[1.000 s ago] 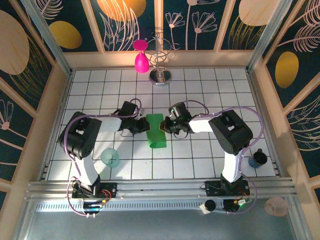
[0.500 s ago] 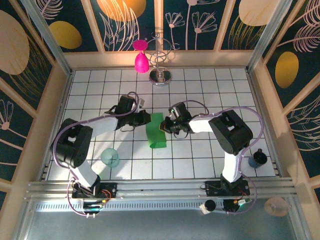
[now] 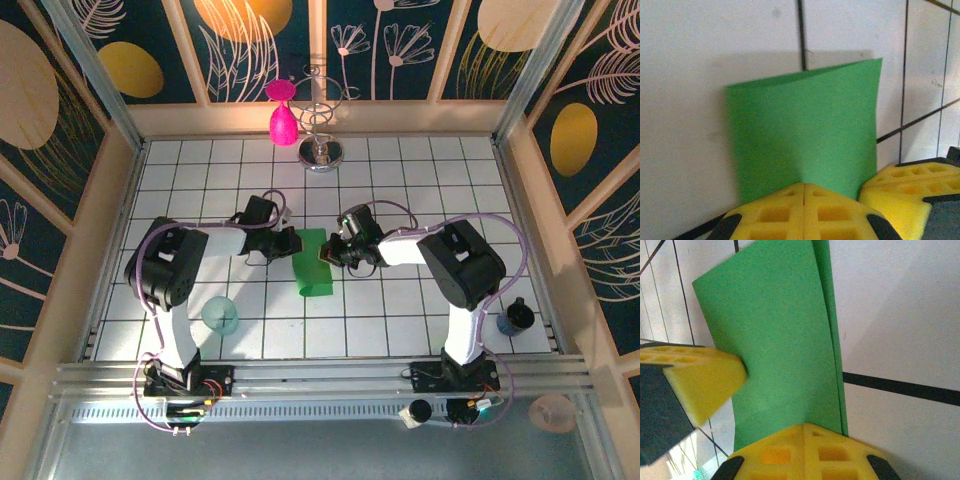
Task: Fold a paper plane with a square sheet of paper (pick it up from the middle)
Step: First fold the square sheet of paper in half at the center of the table.
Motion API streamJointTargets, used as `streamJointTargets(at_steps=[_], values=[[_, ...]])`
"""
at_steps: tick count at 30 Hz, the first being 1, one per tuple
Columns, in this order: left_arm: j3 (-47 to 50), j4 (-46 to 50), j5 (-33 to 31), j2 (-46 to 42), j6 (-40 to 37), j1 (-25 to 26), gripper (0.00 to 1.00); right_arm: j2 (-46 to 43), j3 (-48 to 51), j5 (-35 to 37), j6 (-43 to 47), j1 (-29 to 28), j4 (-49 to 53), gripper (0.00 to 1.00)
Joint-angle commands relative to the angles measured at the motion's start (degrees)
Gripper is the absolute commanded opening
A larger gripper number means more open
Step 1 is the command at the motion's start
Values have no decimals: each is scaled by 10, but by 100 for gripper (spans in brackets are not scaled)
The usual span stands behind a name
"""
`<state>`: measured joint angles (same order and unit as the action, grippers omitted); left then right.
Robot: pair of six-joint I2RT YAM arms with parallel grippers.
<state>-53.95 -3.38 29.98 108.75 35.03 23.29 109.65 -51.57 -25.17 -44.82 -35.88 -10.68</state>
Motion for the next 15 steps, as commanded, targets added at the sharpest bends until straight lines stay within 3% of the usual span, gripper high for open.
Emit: streamJointTargets(at_steps=[1,6,9,15], values=[[23,38,-74,-10,-41,-52,7,67,60,113,21,6,174,2],[15,50,-83,-36,-50,-66,7,65,63,113,20,6,171,2],[18,26,-47,-69,-25,-63,7,62,64,113,19,5,170,2],[18,-36,-4,-87,27,-18,7,65,61,112,18,5,167,2]])
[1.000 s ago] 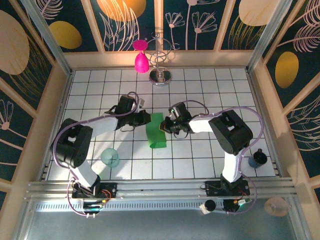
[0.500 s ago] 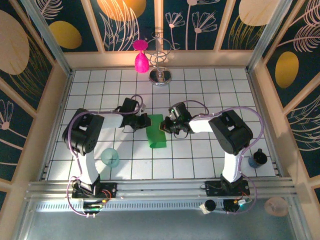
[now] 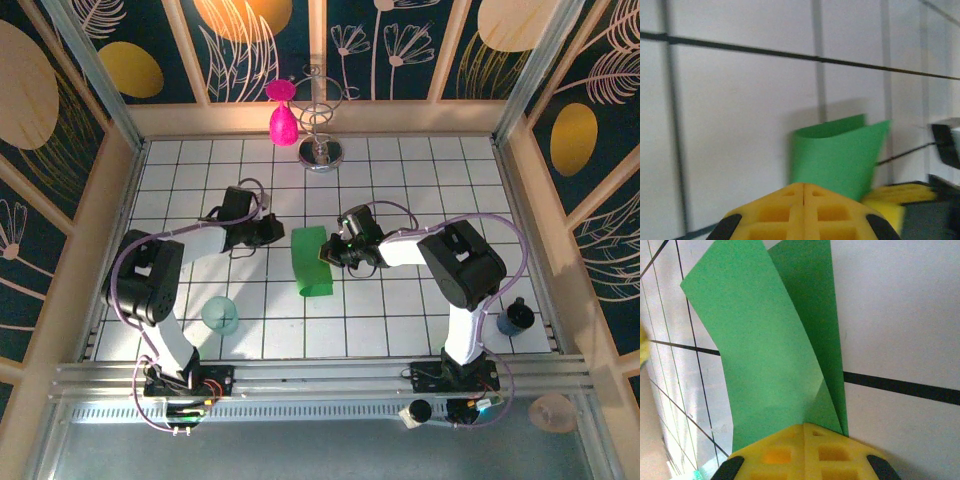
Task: Fold a paper plane with a square sheet of paper (pick it up from the middle)
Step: First fold the square sheet of paper in half at the center of the table.
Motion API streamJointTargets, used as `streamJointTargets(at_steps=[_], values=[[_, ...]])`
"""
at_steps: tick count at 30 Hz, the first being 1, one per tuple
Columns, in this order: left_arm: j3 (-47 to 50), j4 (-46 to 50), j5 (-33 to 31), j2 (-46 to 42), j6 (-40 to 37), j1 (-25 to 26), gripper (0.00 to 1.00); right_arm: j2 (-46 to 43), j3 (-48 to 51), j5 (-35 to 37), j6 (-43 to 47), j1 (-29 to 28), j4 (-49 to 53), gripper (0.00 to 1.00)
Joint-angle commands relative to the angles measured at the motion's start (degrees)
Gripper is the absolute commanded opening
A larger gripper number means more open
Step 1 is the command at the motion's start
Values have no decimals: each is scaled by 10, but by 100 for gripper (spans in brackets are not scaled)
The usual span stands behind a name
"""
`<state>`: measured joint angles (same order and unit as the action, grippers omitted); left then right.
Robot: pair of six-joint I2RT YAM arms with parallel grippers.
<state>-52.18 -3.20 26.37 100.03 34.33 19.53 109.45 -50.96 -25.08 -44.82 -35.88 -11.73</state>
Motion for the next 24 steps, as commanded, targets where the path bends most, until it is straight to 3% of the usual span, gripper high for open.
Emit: streamJointTargets(at_steps=[1,7,11,20,24], values=[[-6,-46,43,11,43,25,7,69,55,110,19,6,177,2],[-56,-49,42,86,50,52,7,70,59,112,18,6,177,2],[-80,-11,-2,114,21,50,7,69,58,121,19,6,183,2],[-55,-15,-41,136,7,-34,7,67,60,135,24,6,192,2],[-70,9,-61,112,-7,-44,7,66,62,134,23,6,191,2]])
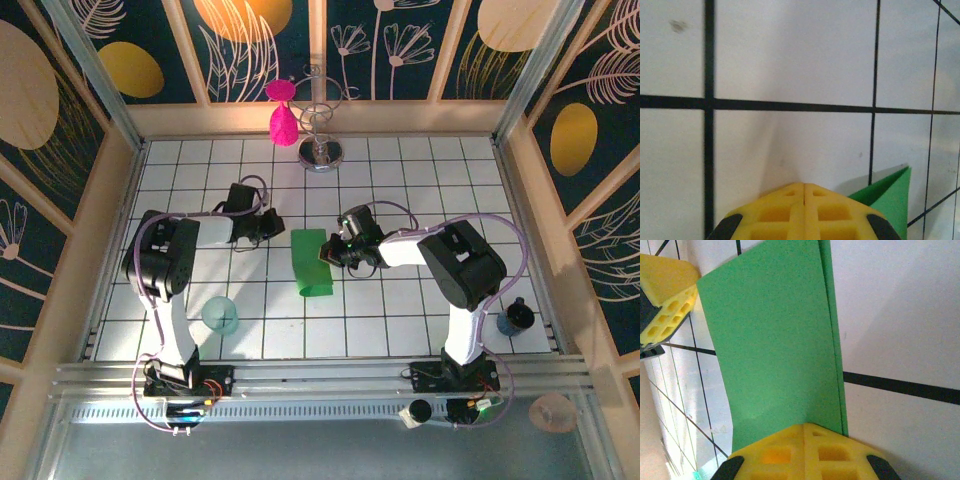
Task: Fold a paper plane with a square sheet of paper (pick it up from the middle)
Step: First fold the square sheet of paper in half at the center of the table.
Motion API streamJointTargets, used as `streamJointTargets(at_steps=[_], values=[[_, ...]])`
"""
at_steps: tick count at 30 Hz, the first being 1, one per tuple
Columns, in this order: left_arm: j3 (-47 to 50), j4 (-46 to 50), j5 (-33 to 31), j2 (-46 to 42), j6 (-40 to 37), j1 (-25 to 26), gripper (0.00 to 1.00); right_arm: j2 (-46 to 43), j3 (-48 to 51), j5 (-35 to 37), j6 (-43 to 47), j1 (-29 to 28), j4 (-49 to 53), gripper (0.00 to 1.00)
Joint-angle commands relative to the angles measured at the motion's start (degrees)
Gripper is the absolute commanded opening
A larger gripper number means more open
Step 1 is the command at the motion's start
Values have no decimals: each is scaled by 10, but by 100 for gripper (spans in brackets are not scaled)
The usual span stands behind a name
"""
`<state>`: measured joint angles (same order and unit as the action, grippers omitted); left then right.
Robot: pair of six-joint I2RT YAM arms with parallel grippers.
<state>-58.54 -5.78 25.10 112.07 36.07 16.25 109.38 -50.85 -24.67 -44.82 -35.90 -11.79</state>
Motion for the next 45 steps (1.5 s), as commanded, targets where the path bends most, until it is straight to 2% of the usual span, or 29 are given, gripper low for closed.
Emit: streamJointTargets(at_steps=[1,4,8,13,17,21,24,28,35,37,41,45], values=[[-8,34,-40,-18,-22,-12,7,66,62,129,23,6,190,2],[8,3,-4,-60,2,-5,7,63,61,129,22,6,191,2],[25,-9,14,-96,22,33,7,64,60,128,21,6,191,2],[52,-26,44,-83,48,86,7,68,60,128,21,6,192,2],[54,-6,28,-60,35,106,7,68,68,127,18,6,190,2],[43,20,-3,-36,24,106,7,71,72,128,16,5,192,2],[31,55,-62,-15,28,103,3,74,72,134,19,5,202,2],[44,45,-109,-10,58,76,2,73,77,144,20,5,209,2],[71,26,-100,-41,46,4,3,74,80,148,21,6,211,2],[64,30,-94,-58,35,4,4,74,78,147,21,5,210,1],[66,-6,-34,-99,44,12,5,72,76,145,19,5,208,1],[70,-56,0,-114,75,52,6,74,75,144,19,5,206,2]])
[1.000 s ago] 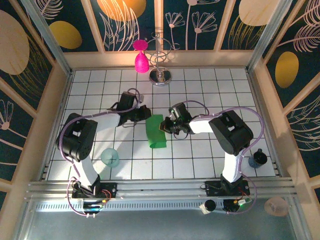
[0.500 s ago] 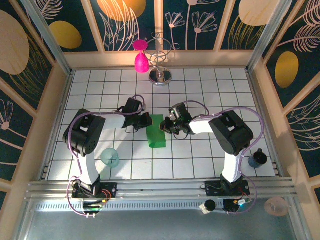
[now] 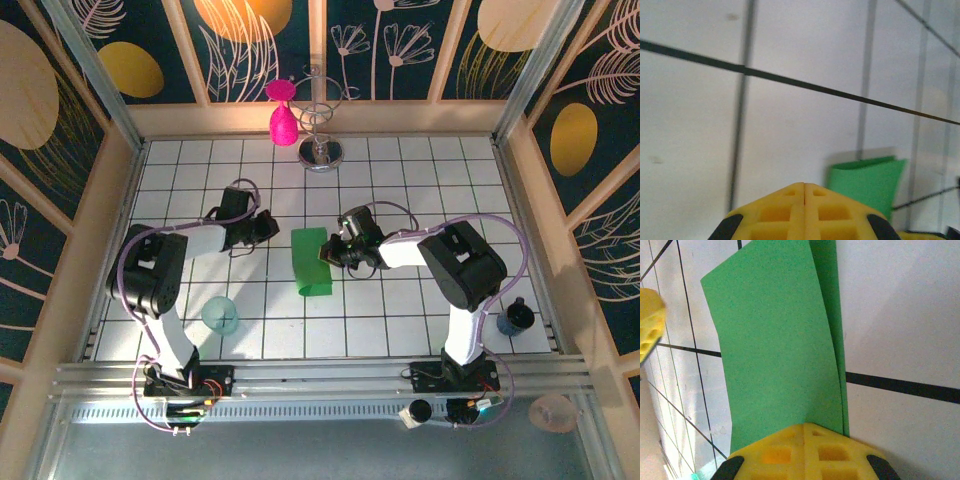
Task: Fold a paper plane with a square sheet of paper (pick it up from the middle)
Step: First fold the square sheet of paper in half at the center of the table.
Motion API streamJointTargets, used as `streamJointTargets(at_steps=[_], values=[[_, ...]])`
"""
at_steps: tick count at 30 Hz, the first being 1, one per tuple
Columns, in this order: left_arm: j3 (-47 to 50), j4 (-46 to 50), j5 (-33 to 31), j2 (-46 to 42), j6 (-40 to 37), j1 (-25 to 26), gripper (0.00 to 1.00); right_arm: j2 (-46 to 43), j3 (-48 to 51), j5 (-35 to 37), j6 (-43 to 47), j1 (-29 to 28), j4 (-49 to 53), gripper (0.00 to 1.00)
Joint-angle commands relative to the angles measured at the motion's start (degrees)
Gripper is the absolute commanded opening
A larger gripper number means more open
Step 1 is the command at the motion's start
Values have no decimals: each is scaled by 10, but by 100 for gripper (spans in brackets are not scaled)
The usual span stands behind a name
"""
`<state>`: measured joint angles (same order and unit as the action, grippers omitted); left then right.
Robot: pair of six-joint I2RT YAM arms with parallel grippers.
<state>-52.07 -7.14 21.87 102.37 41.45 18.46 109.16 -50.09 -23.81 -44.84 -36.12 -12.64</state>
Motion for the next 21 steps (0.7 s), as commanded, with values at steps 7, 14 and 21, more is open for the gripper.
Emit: streamJointTargets(at_steps=[7,14,21], values=[[-26,-65,54,57,44,59,6,79,70,136,17,6,213,2],[-66,13,-6,110,22,47,6,77,75,140,17,7,213,1],[-68,61,-66,106,1,-14,7,78,78,144,17,6,211,1]])
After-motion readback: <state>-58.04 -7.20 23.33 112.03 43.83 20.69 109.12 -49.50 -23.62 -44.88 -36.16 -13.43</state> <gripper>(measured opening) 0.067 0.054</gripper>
